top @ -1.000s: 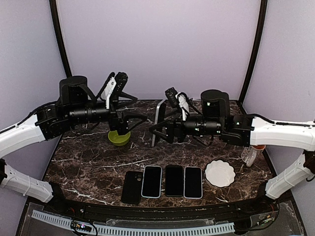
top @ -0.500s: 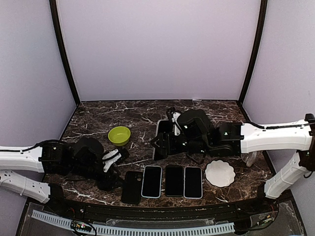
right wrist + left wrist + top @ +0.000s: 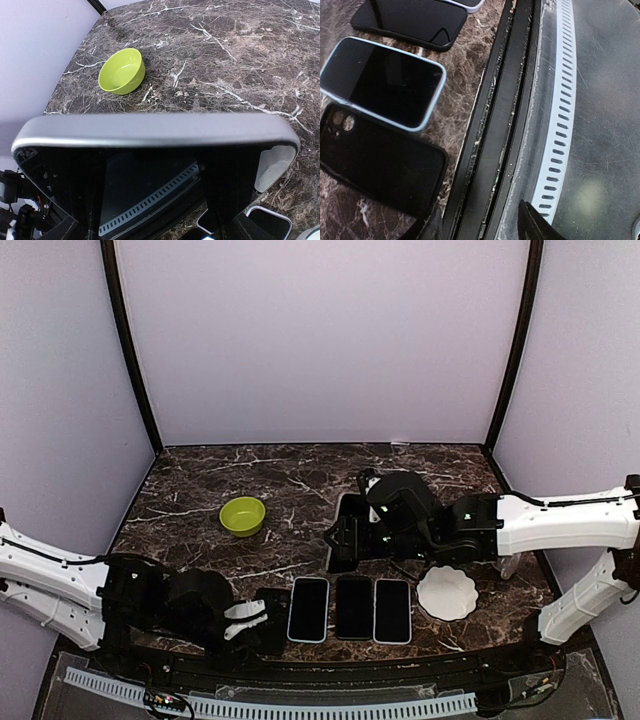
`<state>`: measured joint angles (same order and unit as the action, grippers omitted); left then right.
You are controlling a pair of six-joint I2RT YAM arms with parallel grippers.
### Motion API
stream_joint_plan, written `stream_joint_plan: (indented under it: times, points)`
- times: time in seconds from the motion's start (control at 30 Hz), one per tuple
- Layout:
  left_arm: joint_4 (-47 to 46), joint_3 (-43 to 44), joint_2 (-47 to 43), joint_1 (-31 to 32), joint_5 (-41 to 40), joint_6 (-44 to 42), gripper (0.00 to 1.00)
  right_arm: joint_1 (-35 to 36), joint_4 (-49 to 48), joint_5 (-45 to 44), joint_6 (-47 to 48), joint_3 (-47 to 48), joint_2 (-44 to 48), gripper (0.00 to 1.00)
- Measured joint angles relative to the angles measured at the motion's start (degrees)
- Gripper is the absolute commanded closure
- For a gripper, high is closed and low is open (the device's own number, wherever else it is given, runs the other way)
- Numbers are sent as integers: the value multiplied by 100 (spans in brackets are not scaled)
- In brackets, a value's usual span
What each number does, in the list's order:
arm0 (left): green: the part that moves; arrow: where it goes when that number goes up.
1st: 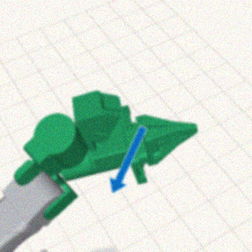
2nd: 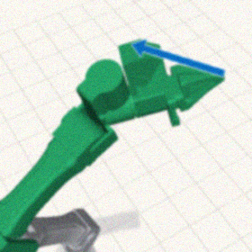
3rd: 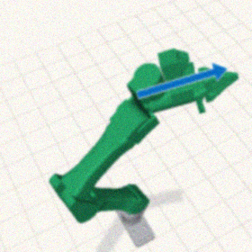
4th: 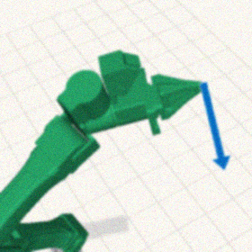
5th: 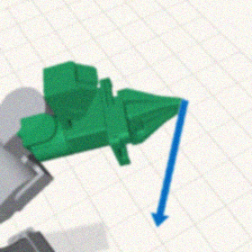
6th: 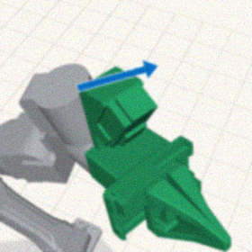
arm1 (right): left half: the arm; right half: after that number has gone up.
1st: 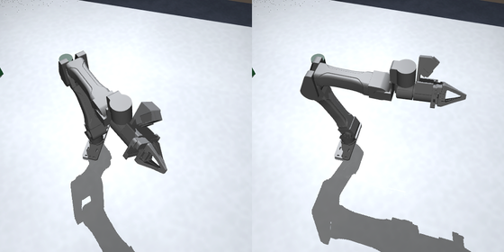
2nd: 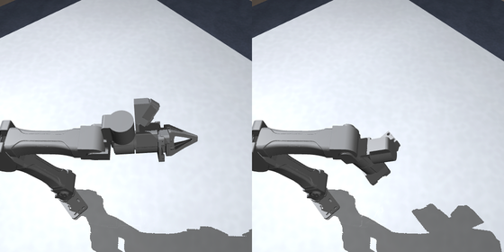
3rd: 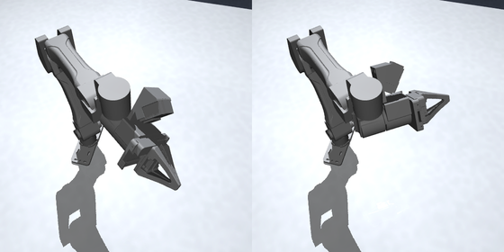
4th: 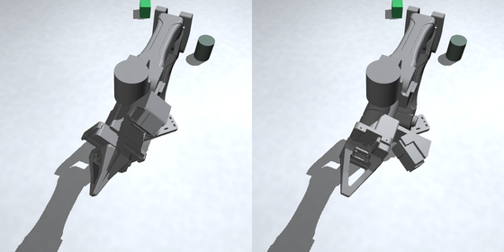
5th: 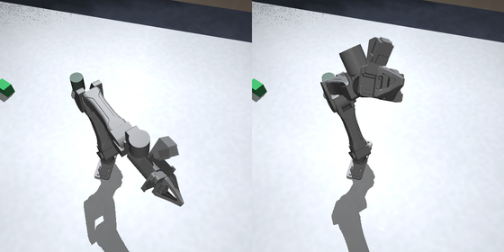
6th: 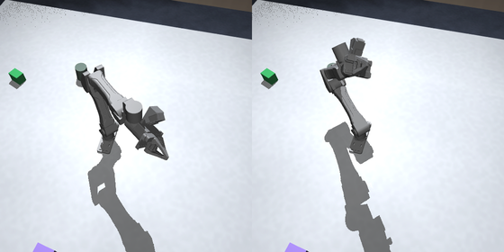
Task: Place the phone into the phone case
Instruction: Move the phone case to the center of the board.
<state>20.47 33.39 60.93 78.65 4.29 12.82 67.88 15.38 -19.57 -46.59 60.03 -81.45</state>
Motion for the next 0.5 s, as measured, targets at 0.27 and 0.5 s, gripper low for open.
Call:
stream_joint_plan:
  times: [0.27,0.5]
  points:
    - [-271,361,1703,66,-48,-345,60,0,129,66,116,22,-39,100]
    - [-289,647,2098,66,-192,-699,76,0,214,70,306,24,-42,100]
